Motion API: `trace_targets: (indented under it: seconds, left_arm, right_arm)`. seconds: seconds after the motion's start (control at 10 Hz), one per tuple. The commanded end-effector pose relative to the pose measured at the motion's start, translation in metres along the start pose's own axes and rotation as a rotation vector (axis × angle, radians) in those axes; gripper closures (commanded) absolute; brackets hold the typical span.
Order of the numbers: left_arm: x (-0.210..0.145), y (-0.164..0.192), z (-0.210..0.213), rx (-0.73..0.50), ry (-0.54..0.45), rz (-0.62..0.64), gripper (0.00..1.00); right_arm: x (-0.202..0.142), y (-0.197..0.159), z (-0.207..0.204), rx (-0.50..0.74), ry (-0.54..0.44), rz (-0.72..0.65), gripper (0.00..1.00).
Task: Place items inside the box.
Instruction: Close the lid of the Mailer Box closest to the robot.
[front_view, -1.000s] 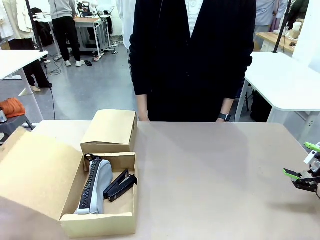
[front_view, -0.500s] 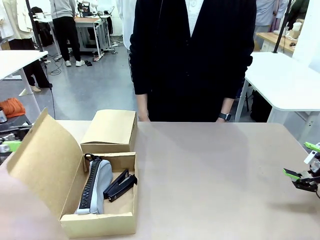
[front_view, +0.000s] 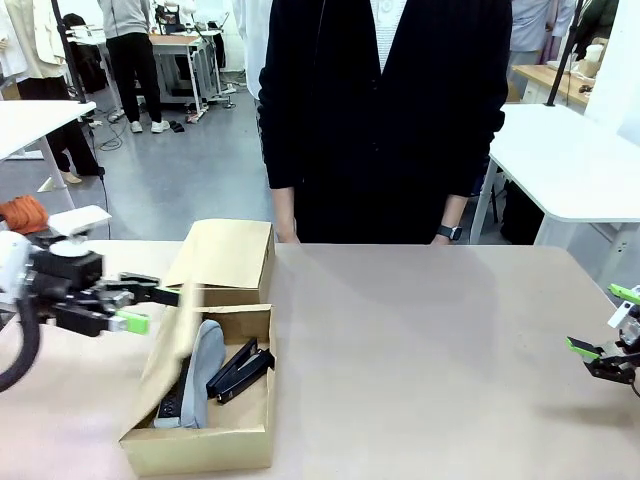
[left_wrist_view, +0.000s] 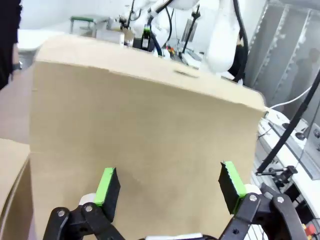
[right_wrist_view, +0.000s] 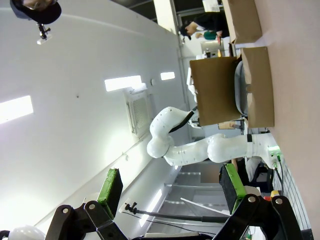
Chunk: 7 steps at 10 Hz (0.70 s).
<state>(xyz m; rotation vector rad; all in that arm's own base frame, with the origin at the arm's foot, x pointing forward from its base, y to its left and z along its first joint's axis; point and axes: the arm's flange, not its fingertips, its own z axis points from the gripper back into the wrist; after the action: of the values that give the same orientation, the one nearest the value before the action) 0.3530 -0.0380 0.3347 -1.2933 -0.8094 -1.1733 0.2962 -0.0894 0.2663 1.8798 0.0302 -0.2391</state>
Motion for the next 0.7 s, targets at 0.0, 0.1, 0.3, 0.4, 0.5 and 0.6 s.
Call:
trace_targets:
  seconds: [0.0, 0.1, 0.3, 0.4, 0.5, 0.6]
  left_arm:
    - [-0.047, -0.105, -0.095, 0.032, 0.068, -0.026, 0.0]
    - [-0.058, -0.105, -0.104, 0.047, 0.103, -0.048, 0.0]
    - [-0.066, -0.099, -0.108, 0.071, 0.142, -0.032, 0.0]
    - [-0.068, -0.097, -0.107, 0.083, 0.156, -0.033, 0.0]
    - [-0.068, -0.096, -0.106, 0.093, 0.16, -0.039, 0.0]
    - [-0.068, -0.095, -0.103, 0.093, 0.158, -0.036, 0.0]
  right_arm:
    - [0.002, 0.008, -0.002, 0.008, -0.017, -0.017, 0.0]
    - [0.002, 0.008, -0.002, 0.008, -0.017, -0.017, 0.0]
    - [0.002, 0.008, -0.002, 0.008, -0.017, -0.017, 0.0]
    - [0.002, 0.008, -0.002, 0.008, -0.017, -0.017, 0.0]
    - [0.002, 0.008, -0.002, 0.008, -0.017, -0.017, 0.0]
    - [0.002, 0.008, -0.002, 0.008, -0.017, -0.017, 0.0]
